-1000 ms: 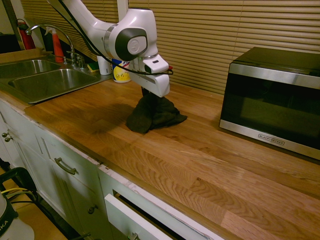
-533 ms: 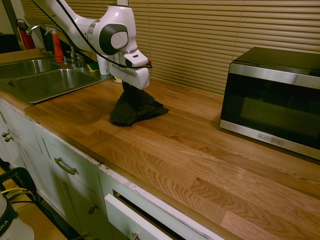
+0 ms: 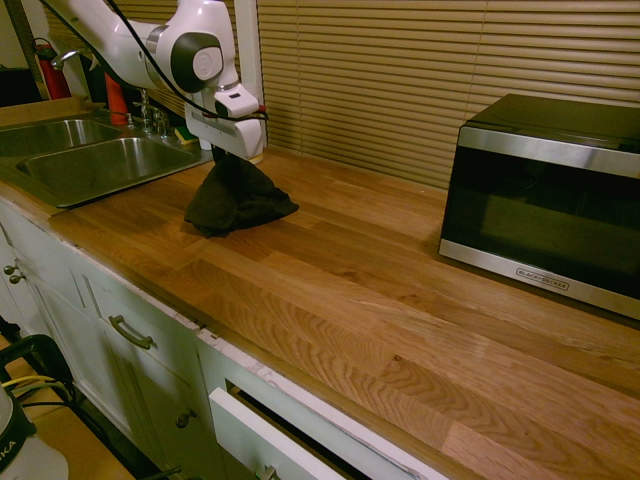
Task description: Clear the spill
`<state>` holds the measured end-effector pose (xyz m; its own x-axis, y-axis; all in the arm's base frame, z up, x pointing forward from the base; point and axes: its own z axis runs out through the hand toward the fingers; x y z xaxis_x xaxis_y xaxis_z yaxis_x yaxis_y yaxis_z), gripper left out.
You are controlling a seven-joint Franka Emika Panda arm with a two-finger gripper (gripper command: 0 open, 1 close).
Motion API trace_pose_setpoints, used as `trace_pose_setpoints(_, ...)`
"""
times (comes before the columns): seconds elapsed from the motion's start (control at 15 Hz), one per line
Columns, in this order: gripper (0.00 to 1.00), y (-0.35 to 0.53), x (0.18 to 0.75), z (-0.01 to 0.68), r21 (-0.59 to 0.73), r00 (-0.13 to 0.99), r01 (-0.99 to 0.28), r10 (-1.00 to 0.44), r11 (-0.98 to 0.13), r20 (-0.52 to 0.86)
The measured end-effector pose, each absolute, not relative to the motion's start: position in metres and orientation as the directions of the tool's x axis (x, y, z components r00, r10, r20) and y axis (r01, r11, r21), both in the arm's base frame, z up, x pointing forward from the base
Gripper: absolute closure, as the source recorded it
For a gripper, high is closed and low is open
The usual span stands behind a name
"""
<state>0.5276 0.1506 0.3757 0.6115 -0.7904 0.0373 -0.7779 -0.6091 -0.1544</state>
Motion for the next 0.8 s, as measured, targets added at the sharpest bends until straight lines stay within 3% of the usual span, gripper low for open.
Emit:
trace_pose_setpoints(0.67, 1.0, 0.272, 0.536, 0.374, -0.138, 0.676, -0.724, -0.735, -0.676, 0.057)
trace_pose_setpoints(0.73, 0.0, 0.281, 0.537, 0.375, -0.136, 0.679, -0.721, -0.732, -0.679, 0.06)
trace_pose_setpoints(0.8, 0.0, 0.288, 0.537, 0.374, -0.13, 0.682, -0.719, -0.729, -0.683, 0.057)
